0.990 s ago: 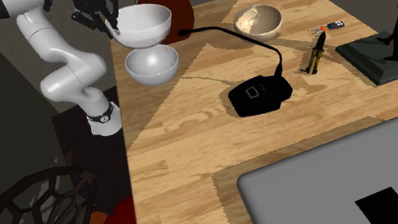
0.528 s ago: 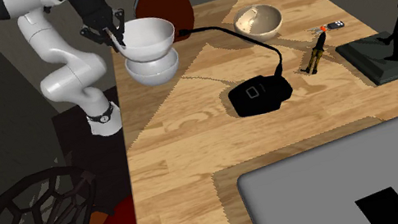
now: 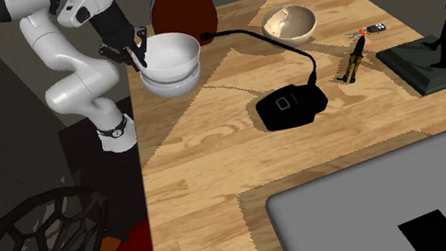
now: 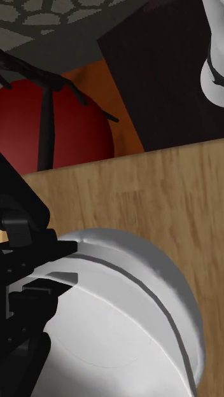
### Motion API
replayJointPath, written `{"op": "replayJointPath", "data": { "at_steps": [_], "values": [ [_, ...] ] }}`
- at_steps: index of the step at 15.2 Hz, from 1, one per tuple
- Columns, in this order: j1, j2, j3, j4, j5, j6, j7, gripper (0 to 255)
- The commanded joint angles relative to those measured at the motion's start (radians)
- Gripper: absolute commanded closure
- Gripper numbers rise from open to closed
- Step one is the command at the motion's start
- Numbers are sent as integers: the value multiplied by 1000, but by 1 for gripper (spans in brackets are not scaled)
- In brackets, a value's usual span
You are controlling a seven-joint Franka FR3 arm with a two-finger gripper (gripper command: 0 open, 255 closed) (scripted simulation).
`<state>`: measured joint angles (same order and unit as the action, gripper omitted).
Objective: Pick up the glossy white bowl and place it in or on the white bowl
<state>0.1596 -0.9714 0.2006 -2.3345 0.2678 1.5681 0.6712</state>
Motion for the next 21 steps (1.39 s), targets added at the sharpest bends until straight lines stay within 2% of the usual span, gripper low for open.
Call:
{"op": "replayJointPath", "data": {
  "at_steps": [1, 5, 6, 10, 11, 15, 21],
  "values": [
    [13, -68, 5, -5, -1, -1, -1, 255],
    [13, -68, 5, -5, -1, -1, 0, 255],
    [17, -87, 6, -18, 2, -7, 3, 0],
    [22, -107, 12, -17, 9, -26, 16, 0],
    [13, -68, 5, -5, 0, -1, -1, 0],
    [6, -28, -22, 146, -21, -114, 6, 0],
    [1, -28, -20, 146, -19, -115, 3, 0]
  ]
}}
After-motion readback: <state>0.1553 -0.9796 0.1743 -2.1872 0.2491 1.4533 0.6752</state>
